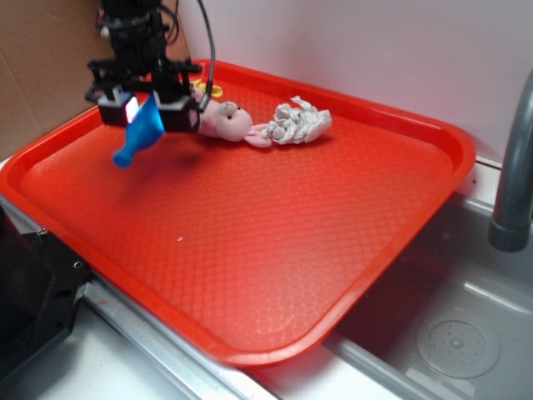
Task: Grab the blue bottle.
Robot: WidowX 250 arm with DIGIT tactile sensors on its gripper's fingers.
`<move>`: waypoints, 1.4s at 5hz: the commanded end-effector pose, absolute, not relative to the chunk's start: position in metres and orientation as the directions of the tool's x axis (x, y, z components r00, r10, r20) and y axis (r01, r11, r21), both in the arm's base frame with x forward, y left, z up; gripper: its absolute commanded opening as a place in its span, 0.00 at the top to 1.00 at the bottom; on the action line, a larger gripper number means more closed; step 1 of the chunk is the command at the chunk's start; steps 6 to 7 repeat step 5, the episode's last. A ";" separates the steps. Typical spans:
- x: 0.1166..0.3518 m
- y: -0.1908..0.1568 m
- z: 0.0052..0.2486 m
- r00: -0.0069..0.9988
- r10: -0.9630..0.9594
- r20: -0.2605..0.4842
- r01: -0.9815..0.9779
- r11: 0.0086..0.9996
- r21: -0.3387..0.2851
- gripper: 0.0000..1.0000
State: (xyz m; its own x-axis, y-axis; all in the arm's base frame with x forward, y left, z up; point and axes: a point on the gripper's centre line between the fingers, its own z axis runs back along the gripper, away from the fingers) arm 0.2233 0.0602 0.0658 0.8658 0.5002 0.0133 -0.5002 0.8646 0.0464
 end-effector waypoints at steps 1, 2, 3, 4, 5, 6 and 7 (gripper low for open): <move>0.196 0.012 0.162 0.963 0.266 0.036 -0.264 0.963 -0.051 1.00; 0.178 -0.010 0.189 0.981 0.190 0.037 -0.186 0.979 -0.083 1.00; 0.162 -0.020 0.209 0.986 0.162 0.046 -0.156 0.981 -0.116 1.00; 0.151 -0.022 0.216 0.984 0.167 0.063 -0.159 0.980 -0.118 1.00; 0.152 -0.017 0.217 0.971 0.228 0.074 -0.220 0.970 -0.104 1.00; 0.152 -0.017 0.217 0.971 0.228 0.074 -0.220 0.970 -0.104 1.00; 0.152 -0.017 0.217 0.971 0.228 0.074 -0.220 0.970 -0.104 1.00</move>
